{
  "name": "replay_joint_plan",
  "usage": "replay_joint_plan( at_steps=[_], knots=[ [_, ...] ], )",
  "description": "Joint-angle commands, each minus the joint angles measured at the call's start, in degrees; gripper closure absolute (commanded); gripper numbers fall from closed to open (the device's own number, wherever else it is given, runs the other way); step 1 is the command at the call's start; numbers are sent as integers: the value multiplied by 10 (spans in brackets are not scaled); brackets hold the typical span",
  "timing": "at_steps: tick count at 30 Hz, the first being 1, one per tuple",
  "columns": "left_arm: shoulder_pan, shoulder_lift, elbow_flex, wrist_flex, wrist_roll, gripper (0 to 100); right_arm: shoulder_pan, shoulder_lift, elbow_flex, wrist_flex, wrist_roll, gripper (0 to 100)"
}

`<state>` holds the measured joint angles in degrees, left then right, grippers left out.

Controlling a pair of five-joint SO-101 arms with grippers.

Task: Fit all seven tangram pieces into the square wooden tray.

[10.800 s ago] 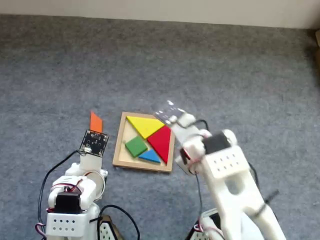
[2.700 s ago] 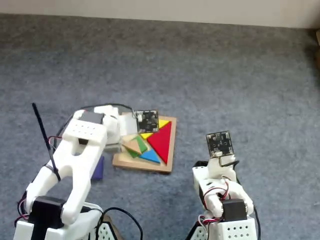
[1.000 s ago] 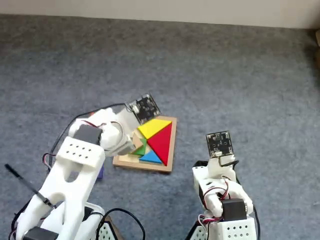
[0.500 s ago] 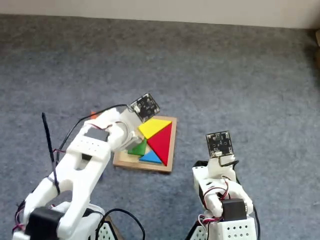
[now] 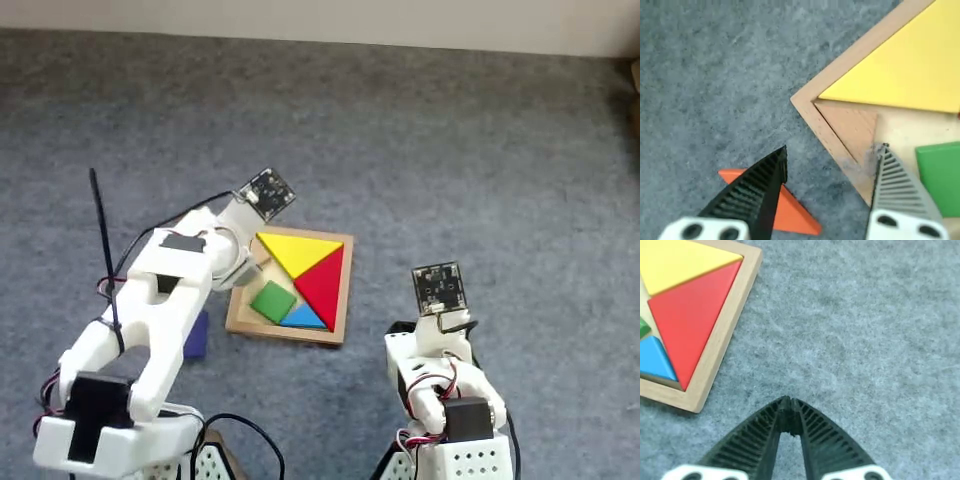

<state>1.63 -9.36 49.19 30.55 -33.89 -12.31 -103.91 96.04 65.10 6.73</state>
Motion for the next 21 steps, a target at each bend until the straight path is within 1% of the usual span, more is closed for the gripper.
replay_joint_plan(
  at_steps=[1,3,10,13,15,21],
  knots=[
    [-7,-11,-26,-4,2,716,12,-6,62,4,-3,993],
    [-7,-29,-29,-1,4,716,12,-6,62,4,-3,993],
    [6,-131,-28,111,4,716,12,-6,62,4,-3,993],
    [17,-148,-28,152,4,716,12,-6,62,4,-3,993],
    [23,-148,-27,165,3,716,12,-6,62,4,-3,993],
    [42,-148,8,171,1,716,12,-6,61,4,-3,993]
  ],
)
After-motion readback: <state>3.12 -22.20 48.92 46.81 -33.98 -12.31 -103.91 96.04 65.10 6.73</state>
